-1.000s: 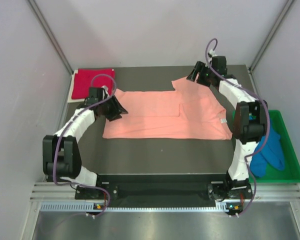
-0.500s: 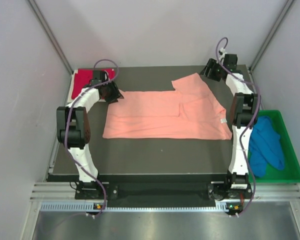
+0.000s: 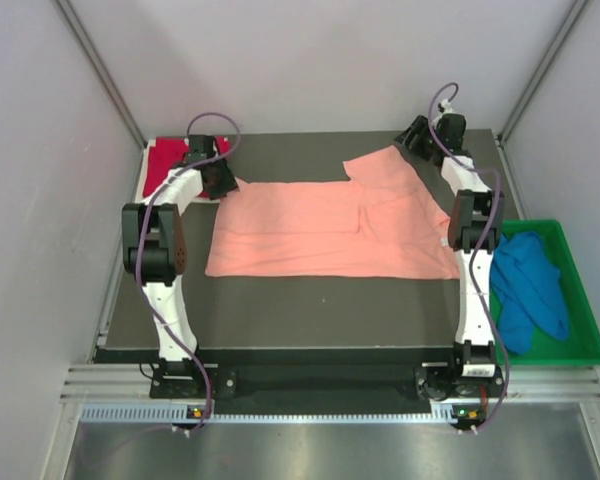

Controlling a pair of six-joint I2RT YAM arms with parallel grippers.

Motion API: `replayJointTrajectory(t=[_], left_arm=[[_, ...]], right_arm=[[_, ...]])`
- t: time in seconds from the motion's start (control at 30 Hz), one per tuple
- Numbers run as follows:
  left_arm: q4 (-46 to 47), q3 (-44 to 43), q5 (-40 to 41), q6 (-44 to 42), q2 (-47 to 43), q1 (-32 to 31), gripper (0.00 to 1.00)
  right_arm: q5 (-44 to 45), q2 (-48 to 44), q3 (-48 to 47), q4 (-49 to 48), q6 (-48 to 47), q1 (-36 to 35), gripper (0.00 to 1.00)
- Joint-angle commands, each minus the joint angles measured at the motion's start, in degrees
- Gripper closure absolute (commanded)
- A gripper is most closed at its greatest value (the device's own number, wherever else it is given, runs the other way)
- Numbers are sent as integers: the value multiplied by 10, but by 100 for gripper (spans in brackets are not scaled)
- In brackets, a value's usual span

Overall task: Fold and stack the t-shirts
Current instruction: Fold the tshirt

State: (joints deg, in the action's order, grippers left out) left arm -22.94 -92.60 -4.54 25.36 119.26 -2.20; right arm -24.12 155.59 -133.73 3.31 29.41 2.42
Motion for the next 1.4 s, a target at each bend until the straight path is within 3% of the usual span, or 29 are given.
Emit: replayJointTrajectory(t=[0.0,0.27,0.5,0.87,0.9,0.97,1.13,1.27,1.37], left_arm=[[18,25,17,-3,-46,-18,52],[19,27,1,3,-78,-24,51],[19,24,-48,27,-80,-25,51],[40,143,-87,73,-118,-71,51],[31,141,-82,68,-115,-71,51],[-8,116,-39,51,-105,-69,52],[-18,53,-14,50,-108,-29,50],[-35,-1,76,22,-104,-13,51],[-53,-40,84,12,-89,6,51]], right_arm=[[-18,21,-30,-15,28,-3,35],[-37,31,-33,1,41,-7,45],[-15,22,-35,51,14,-20,46],[25,4,-29,84,-19,-20,77],[25,3,-28,79,-19,-20,80],[20,-7,-7,46,-21,-20,100],[-35,-65,68,-76,-34,-20,100],[-71,-113,107,-147,-46,-19,100],[-106,-151,141,-202,-44,-18,100]])
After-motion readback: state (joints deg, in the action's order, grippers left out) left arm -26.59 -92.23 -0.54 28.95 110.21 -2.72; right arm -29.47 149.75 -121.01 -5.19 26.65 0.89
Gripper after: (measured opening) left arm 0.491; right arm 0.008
